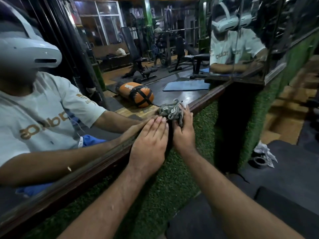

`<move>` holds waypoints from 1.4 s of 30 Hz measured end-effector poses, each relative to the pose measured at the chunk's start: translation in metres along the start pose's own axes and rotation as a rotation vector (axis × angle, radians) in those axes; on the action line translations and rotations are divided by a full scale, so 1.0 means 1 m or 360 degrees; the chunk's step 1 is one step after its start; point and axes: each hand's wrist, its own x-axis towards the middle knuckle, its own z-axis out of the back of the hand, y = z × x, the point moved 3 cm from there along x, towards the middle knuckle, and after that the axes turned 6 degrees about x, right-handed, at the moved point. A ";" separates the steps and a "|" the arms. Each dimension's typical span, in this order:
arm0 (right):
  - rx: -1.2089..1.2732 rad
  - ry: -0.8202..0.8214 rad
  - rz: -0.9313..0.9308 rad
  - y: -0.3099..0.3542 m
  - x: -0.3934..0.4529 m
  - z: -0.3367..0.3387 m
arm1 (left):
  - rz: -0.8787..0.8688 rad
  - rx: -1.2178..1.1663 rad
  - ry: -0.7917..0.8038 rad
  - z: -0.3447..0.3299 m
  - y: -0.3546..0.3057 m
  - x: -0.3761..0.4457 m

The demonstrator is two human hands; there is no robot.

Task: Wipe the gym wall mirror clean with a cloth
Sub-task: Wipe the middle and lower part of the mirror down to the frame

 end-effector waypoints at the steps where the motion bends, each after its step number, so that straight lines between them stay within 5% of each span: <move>1: 0.0004 0.0034 0.0025 -0.005 -0.001 0.003 | 0.0010 -0.0004 -0.0005 -0.002 -0.001 -0.001; 5: 0.0100 -0.0050 -0.0207 0.006 0.010 -0.009 | -0.0020 0.0020 0.0006 0.004 0.001 -0.001; 10: -0.0093 0.0120 0.0018 -0.001 -0.017 -0.012 | 0.0223 0.0069 -0.0081 0.012 0.014 -0.032; 15: 0.0092 0.0010 -0.0179 0.010 -0.019 -0.018 | 0.0252 0.0252 -0.0080 0.003 0.017 -0.054; 21: -0.0125 0.0374 0.0230 0.012 -0.051 -0.018 | 0.0198 0.0203 -0.0051 0.014 0.025 -0.056; 28: -0.0037 0.0129 -0.0038 0.007 -0.029 -0.017 | 0.0006 0.0411 -0.0025 0.007 0.045 -0.076; 34: -0.0244 0.0316 0.0424 -0.005 -0.054 -0.022 | 0.0020 0.0513 -0.0057 0.010 0.040 -0.075; 39: 0.0085 0.0131 -0.0091 0.007 -0.032 -0.016 | 0.0019 0.0515 -0.0036 0.011 0.040 -0.074; 42: 0.0021 0.0213 0.0050 0.023 -0.047 -0.032 | 0.0033 0.0447 -0.0034 0.014 0.041 -0.074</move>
